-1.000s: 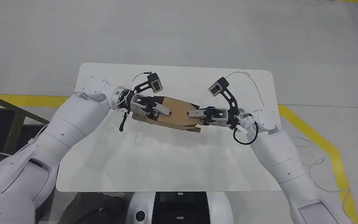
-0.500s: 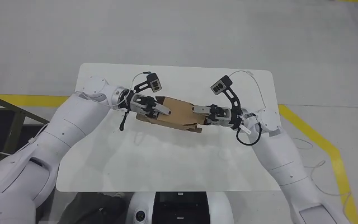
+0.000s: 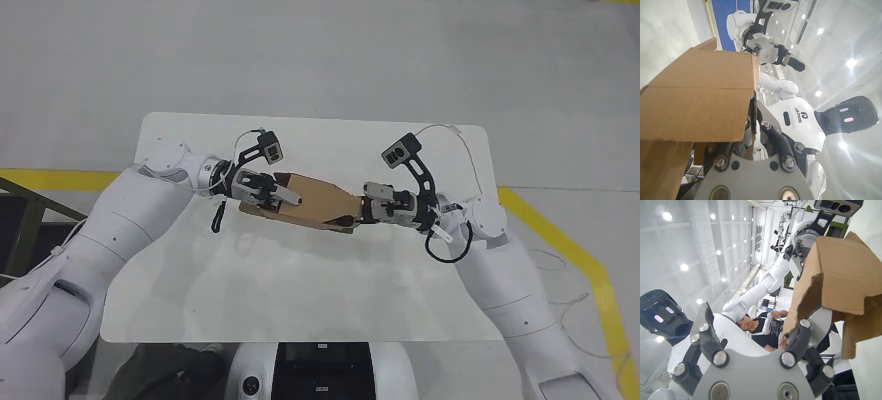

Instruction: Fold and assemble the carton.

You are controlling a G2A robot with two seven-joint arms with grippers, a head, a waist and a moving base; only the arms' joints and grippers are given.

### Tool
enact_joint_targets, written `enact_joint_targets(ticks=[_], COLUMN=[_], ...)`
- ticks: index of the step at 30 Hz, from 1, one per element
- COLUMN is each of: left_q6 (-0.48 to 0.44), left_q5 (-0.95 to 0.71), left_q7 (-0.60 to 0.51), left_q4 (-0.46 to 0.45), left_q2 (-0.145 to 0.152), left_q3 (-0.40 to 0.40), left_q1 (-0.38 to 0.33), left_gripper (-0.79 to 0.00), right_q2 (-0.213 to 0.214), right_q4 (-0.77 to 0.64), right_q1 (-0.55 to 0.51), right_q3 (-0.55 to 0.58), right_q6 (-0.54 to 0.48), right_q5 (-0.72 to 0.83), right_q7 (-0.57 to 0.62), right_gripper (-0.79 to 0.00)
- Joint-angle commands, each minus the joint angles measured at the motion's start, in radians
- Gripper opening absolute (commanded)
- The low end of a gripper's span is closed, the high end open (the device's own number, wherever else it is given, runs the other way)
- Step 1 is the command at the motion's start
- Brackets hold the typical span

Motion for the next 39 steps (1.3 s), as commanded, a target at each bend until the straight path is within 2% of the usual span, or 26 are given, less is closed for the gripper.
enact_joint_targets(ticks=[1,6,18,34,39], left_q6=[0.000,-0.020,-0.013,0.027,0.018], left_q5=[0.002,0.047,0.091,0.091,0.084], left_q7=[0.000,0.005,0.000,0.000,0.000], left_q4=[0.002,0.023,0.015,-0.004,0.011], left_q2=[-0.002,-0.007,-0.040,-0.057,-0.055], left_q3=[-0.002,-0.007,-0.020,-0.033,-0.036], left_q1=[0.001,-0.004,0.006,0.020,0.019], left_gripper=[-0.785,-0.785,-0.785,-0.785,-0.785], right_q2=[0.002,-0.001,-0.007,-0.016,-0.009], right_q4=[-0.010,-0.025,-0.031,-0.051,-0.102], right_q1=[-0.004,-0.008,0.024,0.038,0.015], right_q3=[0.006,0.005,-0.018,-0.061,-0.020], right_q6=[0.007,0.006,0.020,0.029,0.015], right_q5=[-0.002,0.057,0.007,-0.041,-0.017], right_q7=[-0.001,0.010,-0.037,-0.086,-0.082], right_gripper=[0.000,0.000,0.000,0.000,0.000])
